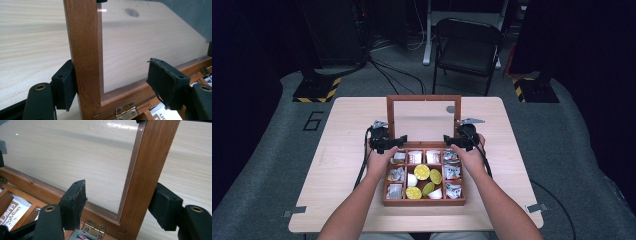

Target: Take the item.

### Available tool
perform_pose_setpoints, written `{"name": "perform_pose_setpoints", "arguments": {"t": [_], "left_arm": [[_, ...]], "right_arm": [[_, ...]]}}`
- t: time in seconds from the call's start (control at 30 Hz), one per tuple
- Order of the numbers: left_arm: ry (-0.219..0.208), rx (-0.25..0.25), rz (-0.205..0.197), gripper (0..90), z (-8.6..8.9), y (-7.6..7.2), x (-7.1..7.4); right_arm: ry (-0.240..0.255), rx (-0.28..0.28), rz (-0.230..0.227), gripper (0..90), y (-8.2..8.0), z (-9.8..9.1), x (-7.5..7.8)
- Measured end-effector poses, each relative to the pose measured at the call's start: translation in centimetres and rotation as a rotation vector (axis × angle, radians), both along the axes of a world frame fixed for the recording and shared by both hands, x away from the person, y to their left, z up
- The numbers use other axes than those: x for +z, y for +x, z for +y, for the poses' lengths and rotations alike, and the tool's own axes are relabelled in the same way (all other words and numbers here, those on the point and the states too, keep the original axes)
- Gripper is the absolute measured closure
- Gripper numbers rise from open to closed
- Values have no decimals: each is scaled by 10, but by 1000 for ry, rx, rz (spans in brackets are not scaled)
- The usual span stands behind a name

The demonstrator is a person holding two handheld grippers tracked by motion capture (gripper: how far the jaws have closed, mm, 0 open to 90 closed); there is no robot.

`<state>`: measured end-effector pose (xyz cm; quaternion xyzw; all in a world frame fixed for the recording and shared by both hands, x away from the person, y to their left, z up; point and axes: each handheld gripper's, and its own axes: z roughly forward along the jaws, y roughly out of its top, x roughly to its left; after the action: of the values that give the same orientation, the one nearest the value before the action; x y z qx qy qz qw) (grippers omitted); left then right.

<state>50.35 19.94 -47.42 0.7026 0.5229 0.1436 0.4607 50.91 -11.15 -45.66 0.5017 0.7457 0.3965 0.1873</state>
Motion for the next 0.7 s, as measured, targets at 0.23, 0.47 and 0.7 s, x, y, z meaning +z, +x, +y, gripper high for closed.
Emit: {"name": "perform_pose_setpoints", "arguments": {"t": [0.23, 0.47, 0.7], "left_arm": [[-24, 0, 13, 294, 3, 3, -3], [-38, -4, 29, 314, 5, 7, -5], [-45, -5, 39, 326, 6, 10, -8]], "right_arm": [[15, 3, 13, 347, 5, -2, -1], [41, -4, 33, 389, 9, -5, -4], [77, -6, 54, 389, 13, -8, -7]]}}
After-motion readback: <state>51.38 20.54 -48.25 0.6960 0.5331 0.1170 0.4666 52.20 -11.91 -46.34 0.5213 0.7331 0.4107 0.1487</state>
